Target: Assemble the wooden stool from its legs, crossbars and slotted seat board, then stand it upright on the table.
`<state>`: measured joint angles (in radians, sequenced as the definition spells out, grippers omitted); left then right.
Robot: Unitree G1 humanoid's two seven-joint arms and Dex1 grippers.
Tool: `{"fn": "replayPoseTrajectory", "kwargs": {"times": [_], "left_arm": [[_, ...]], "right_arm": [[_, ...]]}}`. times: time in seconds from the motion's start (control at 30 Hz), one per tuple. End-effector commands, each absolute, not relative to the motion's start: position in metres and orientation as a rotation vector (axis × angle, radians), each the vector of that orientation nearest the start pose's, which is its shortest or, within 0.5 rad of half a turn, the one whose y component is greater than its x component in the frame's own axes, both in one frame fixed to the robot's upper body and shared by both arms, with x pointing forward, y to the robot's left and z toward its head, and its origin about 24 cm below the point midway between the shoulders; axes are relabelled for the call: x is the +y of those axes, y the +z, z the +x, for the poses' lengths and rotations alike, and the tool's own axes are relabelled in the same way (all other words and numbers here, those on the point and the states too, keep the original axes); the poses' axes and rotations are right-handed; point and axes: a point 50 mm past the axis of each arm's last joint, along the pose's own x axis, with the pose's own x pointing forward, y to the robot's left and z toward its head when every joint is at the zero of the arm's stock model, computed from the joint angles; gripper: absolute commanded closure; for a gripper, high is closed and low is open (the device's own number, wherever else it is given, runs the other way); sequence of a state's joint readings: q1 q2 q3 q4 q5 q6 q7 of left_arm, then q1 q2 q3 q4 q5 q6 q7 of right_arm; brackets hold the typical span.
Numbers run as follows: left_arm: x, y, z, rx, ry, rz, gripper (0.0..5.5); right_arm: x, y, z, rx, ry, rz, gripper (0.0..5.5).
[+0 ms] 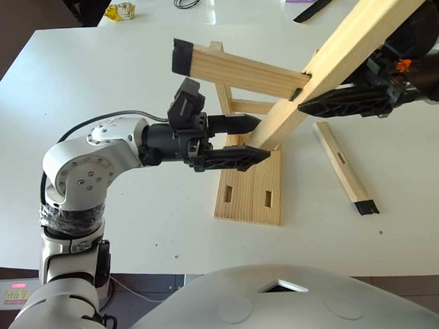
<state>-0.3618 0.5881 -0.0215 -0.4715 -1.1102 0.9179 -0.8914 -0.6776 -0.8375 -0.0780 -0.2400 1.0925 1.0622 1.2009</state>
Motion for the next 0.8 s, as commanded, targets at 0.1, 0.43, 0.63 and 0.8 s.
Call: {"fn": "replayPoseTrajectory", "kwargs": {"times": [0.1, 0.43, 0.63, 0.8], "left_arm": [[0.128, 0.161, 0.218, 0.234, -1.524, -0.182, 1.26], [0.16, 0.128, 0.202, 0.305, -1.407, 0.04, 1.26], [0.185, 0.126, 0.186, 0.327, -1.285, 0.065, 1.26], [0.186, 0.118, 0.162, 0.382, -1.272, 0.061, 1.26]], "right_arm": [[-0.176, 0.267, 0.247, 0.131, 1.592, 0.093, 3.46], [-0.2, 0.27, 0.244, 0.16, 1.409, 0.013, 3.46], [-0.206, 0.243, 0.222, 0.279, 1.338, -0.053, 3.47], [-0.192, 0.227, 0.19, 0.357, 1.447, -0.127, 3.48]]}}
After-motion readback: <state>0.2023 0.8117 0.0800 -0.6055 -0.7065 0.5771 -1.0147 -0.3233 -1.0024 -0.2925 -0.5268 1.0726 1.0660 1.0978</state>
